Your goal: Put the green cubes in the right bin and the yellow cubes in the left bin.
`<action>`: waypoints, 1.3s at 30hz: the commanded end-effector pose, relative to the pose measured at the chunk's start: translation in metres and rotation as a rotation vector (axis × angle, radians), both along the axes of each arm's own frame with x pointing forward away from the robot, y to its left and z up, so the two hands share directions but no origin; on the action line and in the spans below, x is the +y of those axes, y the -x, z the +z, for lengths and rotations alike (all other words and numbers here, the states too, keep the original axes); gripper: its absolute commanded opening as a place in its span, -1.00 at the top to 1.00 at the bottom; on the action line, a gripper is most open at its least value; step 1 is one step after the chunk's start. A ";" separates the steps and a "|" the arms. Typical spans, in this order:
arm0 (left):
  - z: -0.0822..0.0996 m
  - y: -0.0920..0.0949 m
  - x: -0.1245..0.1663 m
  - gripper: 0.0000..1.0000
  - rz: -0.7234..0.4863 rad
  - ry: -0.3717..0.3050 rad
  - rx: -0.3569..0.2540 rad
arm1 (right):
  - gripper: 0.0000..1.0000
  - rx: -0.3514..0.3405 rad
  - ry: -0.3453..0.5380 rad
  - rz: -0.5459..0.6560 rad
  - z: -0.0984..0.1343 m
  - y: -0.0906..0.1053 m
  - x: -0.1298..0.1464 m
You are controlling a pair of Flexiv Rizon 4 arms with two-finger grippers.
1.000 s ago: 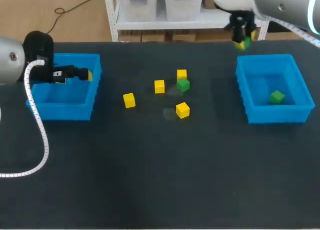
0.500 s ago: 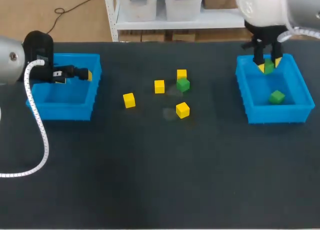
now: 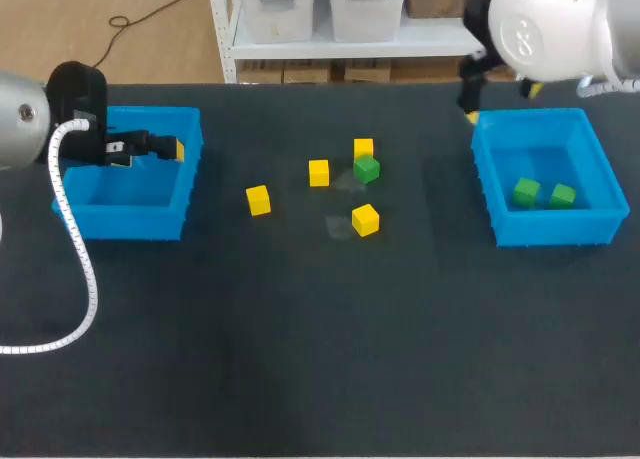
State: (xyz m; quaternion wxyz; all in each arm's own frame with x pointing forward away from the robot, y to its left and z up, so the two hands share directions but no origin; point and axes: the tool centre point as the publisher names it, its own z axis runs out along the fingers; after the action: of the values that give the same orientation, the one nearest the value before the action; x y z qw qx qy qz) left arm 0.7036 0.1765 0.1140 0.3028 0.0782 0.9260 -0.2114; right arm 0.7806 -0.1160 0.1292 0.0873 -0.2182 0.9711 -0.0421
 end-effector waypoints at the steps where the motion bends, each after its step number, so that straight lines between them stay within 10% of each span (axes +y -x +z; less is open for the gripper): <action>1: 0.001 0.000 -0.002 -1.00 0.005 -0.007 0.003 | -1.00 -0.290 -0.114 0.051 -0.002 0.000 0.031; 18: 0.001 0.000 -0.002 -1.00 0.005 -0.007 0.003 | -1.00 -0.126 -0.138 0.243 -0.050 0.009 0.137; 39: 0.001 0.000 -0.002 -1.00 0.005 -0.007 0.003 | -1.00 -0.008 -0.195 0.206 -0.121 -0.010 0.160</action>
State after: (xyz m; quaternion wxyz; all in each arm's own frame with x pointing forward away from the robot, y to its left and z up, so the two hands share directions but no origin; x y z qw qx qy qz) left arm 0.7036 0.1764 0.1141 0.3028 0.0782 0.9260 -0.2114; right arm 0.7830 0.0412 0.0129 0.1220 -0.3062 0.9422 0.0595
